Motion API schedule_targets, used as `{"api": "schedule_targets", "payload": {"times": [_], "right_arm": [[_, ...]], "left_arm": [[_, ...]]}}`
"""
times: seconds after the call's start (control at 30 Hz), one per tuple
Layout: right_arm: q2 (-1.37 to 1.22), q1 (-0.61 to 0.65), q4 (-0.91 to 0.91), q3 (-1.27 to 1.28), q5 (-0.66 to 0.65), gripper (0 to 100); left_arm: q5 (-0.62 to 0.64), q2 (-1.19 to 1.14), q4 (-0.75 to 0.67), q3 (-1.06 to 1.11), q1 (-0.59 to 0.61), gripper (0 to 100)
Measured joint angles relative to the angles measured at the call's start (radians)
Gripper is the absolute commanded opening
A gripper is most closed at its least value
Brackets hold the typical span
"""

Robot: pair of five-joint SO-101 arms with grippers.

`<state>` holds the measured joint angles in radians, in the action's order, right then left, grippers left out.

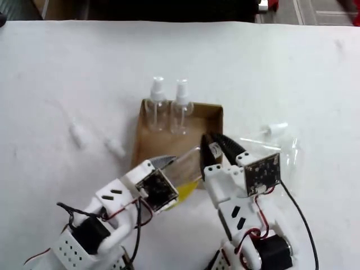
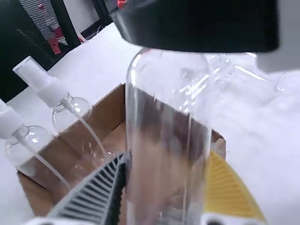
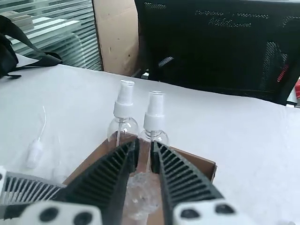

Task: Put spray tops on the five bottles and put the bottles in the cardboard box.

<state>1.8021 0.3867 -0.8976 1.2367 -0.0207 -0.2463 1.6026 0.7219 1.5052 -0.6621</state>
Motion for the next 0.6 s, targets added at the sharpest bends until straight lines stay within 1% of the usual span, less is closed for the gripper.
{"api": "schedule_targets", "payload": {"times": [0.1, 0.37, 0.6], "right_arm": [[0.005, -0.003, 0.0, 0.002, 0.0, 1.6], [0.005, 0.002, 0.0, 0.002, 0.0, 1.6], [0.003, 0.003, -0.029, -0.046, 0.0, 1.6]], "left_arm": [[0.0, 0.0, 0.034, -0.002, 0.006, 19], [0.0, 0.0, 0.037, -0.002, 0.005, 19], [0.0, 0.0, 0.037, -0.002, 0.005, 10]]}}
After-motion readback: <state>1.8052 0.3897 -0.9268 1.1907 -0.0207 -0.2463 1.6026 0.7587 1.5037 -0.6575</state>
